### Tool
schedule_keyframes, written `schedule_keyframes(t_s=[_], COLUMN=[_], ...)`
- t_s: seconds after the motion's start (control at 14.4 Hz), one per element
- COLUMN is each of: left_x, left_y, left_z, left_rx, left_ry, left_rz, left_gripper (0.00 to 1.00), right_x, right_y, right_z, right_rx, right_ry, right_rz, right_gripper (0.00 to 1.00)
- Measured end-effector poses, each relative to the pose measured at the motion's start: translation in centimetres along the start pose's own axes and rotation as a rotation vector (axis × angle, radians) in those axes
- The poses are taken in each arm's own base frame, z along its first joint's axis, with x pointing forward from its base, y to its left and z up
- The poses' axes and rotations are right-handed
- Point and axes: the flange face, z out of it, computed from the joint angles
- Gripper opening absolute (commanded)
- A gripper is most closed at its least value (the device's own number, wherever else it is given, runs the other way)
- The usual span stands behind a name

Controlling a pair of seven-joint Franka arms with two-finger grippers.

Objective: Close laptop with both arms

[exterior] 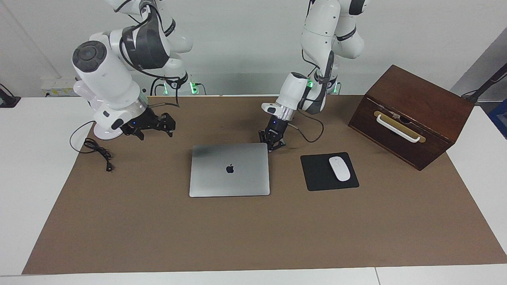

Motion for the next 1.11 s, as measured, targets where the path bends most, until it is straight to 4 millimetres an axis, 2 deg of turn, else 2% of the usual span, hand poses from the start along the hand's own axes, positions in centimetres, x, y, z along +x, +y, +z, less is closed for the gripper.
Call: schedule_keyframes(t_s=[0.21, 0.42, 0.49, 0.76, 0.9, 1.11], left_x=[-0.4, -1.1, -1.8, -1.4, -1.3, -0.3], left_y=[-0.1, -0.3, -0.4, -1.0, -1.6, -3.2], left_z=[-0.3, -0.8, -0.9, -1.8, -3.0, -6.0], left_rx=[0.002, 0.003, 0.002, -0.019, -0.041, -0.060], left_ry=[-0.005, -0.023, -0.045, -0.142, -0.239, -0.339], left_rz=[-0.002, -0.004, -0.007, -0.020, -0.034, -0.066], left_gripper=[0.00, 0.00, 0.00, 0.00, 0.00, 0.00], right_x=[-2.0, -3.8, -4.1, -4.3, -4.3, -4.2], right_y=[0.0, -0.1, -0.1, 1.7, 2.3, 2.4], right_z=[-0.5, 0.1, 0.4, 0.5, 0.2, 0.1], right_rx=[-0.012, -0.022, -0.024, -0.019, -0.017, -0.016], right_ry=[-0.023, -0.045, -0.052, -0.047, -0.037, -0.027], right_rz=[0.002, 0.004, 0.005, 0.037, 0.047, 0.048], right_gripper=[1.00, 1.00, 1.00, 1.00, 1.00, 1.00])
